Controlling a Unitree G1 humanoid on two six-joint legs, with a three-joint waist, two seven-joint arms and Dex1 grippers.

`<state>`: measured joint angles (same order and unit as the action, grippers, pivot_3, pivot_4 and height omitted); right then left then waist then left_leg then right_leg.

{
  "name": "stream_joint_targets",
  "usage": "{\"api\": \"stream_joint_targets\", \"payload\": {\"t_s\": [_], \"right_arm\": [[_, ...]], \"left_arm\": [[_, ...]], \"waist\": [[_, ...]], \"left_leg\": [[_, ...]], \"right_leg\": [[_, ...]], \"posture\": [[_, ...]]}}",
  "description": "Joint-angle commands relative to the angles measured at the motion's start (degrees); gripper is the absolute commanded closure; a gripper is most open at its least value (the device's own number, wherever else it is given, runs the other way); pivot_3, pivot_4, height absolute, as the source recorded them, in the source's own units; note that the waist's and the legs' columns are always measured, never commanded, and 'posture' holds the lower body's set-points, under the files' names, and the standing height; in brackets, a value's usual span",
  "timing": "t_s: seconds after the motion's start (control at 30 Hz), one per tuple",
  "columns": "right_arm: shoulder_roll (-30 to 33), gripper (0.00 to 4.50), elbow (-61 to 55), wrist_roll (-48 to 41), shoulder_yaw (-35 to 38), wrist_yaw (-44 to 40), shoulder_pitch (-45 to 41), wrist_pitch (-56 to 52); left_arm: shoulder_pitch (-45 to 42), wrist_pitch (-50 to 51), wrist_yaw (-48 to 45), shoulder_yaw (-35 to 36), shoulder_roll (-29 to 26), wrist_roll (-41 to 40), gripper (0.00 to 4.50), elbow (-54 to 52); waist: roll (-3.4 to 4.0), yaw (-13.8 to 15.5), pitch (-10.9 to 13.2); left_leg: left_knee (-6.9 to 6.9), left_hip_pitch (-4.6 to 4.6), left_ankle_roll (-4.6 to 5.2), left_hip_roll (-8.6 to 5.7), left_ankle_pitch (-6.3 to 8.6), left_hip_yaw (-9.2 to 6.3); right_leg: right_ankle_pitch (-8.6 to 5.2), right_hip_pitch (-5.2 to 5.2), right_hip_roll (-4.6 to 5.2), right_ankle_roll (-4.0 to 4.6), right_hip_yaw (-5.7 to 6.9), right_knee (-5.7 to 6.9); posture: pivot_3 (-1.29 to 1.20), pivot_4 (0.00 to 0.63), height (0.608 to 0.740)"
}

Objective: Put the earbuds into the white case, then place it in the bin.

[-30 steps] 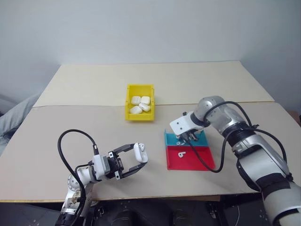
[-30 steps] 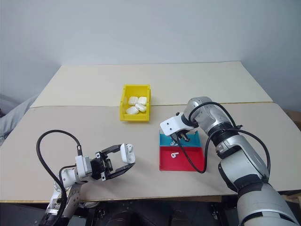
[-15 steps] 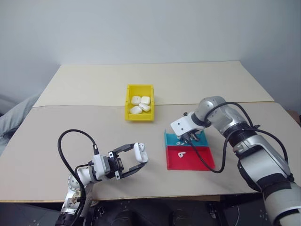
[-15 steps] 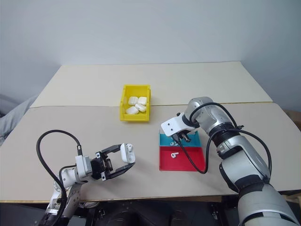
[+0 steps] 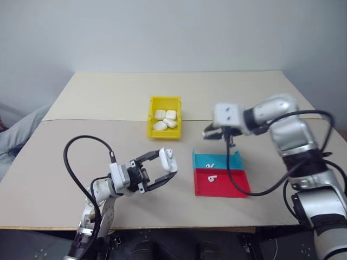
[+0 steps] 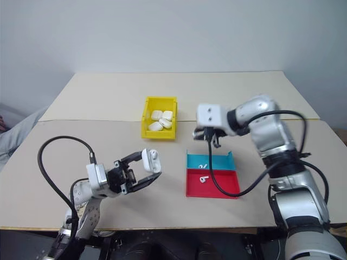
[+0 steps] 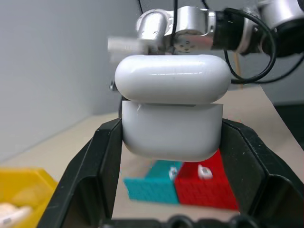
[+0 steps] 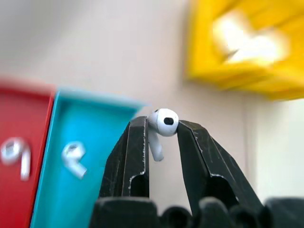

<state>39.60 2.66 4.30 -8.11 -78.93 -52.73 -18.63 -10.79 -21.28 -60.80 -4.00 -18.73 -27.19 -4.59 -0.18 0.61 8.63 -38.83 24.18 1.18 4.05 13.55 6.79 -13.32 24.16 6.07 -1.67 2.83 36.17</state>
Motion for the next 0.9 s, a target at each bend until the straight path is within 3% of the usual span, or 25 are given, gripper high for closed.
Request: {"api": "stream_joint_targets", "payload": {"t_s": [0.03,0.1,0.2,0.3,0.57,0.9], "right_arm": [[1.6,3.52,-15.1,-10.0,11.7,4.0,5.2,-14.7],[0.4,3.52,-22.7,-17.2,18.7,7.7,7.8,-24.7],[-8.2,3.52,-30.4,-38.6,35.9,15.5,7.7,-43.1],[-10.9,3.52,-35.1,-51.1,43.1,20.5,10.5,-48.4],[-14.6,3.52,-42.4,-68.6,41.2,32.8,20.4,-43.8],[-13.2,3.52,-43.2,-68.7,31.7,33.6,26.7,-30.8]], "left_arm": [[-2.4,6.5,4.2,-1.5,0.8,-1.4,1.70,-5.6],[-4.4,7.4,4.0,-2.3,2.0,-2.0,1.70,-5.8],[-7.5,8.9,2.5,-3.4,4.0,-4.2,1.70,-5.9],[-9.5,11.5,3.2,-3.9,5.1,-5.3,1.70,-6.7],[-11.8,13.1,2.0,-4.1,7.4,-5.9,1.70,-5.9],[-10.8,17.0,3.5,-3.4,5.9,-6.2,1.70,-10.3]], "waist": [[-0.01,0.3,0.0],[-0.01,0.2,0.0],[-0.01,-0.1,0.0],[-0.01,0.0,0.0],[-0.02,0.0,0.0],[-0.02,-0.1,0.0]], "left_leg": [[0.00,0.01,0.00,0.00,0.00,-0.03],[-0.02,0.01,0.01,-0.04,0.01,-0.08],[-0.02,-0.01,0.00,-0.03,0.00,-0.15],[0.04,-0.07,-0.01,0.00,-0.01,-0.23],[0.03,-0.07,0.01,-0.05,-0.01,-0.21],[0.02,-0.07,0.01,-0.06,-0.01,-0.25]], "right_leg": [[0.00,-0.02,0.00,0.00,0.03,-0.01],[0.00,-0.03,0.02,-0.01,0.03,0.01],[0.03,-0.01,-0.01,0.02,0.00,0.08],[0.04,-0.11,-0.10,0.04,0.03,0.06],[0.03,-0.12,-0.08,0.03,-0.03,0.03],[0.03,-0.12,-0.09,-0.02,-0.05,0.01]], "posture": [[0.00,0.150,0.740],[0.00,0.150,0.740],[0.00,0.150,0.740],[0.00,0.150,0.740],[0.00,0.150,0.740],[0.00,0.150,0.740]]}}
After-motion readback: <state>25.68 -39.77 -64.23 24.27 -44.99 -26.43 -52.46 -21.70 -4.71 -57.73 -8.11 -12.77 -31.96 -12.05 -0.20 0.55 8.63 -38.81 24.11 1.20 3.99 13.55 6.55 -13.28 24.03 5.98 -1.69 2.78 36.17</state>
